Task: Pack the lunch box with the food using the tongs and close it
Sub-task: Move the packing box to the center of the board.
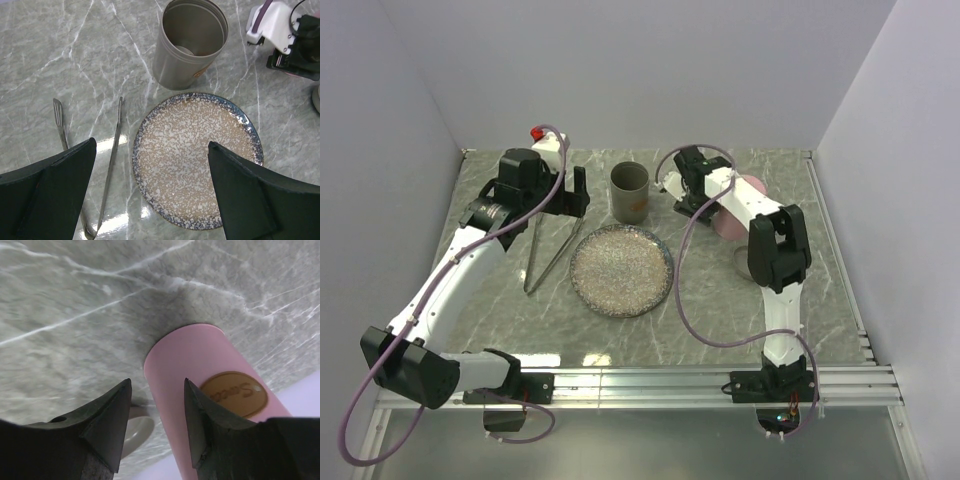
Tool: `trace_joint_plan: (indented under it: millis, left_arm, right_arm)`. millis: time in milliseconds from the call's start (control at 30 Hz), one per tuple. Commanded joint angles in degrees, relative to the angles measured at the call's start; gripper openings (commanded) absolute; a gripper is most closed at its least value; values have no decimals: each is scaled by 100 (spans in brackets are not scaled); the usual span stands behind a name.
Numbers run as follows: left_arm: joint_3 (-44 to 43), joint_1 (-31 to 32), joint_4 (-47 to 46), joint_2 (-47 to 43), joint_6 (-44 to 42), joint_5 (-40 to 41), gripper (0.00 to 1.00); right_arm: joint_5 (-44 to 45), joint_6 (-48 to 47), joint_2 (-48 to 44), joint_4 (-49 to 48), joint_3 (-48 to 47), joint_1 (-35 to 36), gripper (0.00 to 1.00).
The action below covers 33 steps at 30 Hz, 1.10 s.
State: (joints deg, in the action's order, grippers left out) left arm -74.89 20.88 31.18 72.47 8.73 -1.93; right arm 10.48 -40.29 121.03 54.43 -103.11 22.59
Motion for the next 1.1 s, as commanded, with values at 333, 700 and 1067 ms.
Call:
trace_joint_plan:
  millis: [333, 700, 1067]
  left_arm:
    - [-298, -85, -59, -48, 67, -184, 99]
    - [-280, -93, -59, -75, -55, -255, 99]
    - [-61, -102, -182, -320, -311, -1194, 100]
  right_arm:
    - [1193, -656, 34, -828, 661, -237, 52]
    - [1422, -787, 211, -1260, 502, -492, 52]
    - [-1328, 144, -2135, 444, 765, -519, 52]
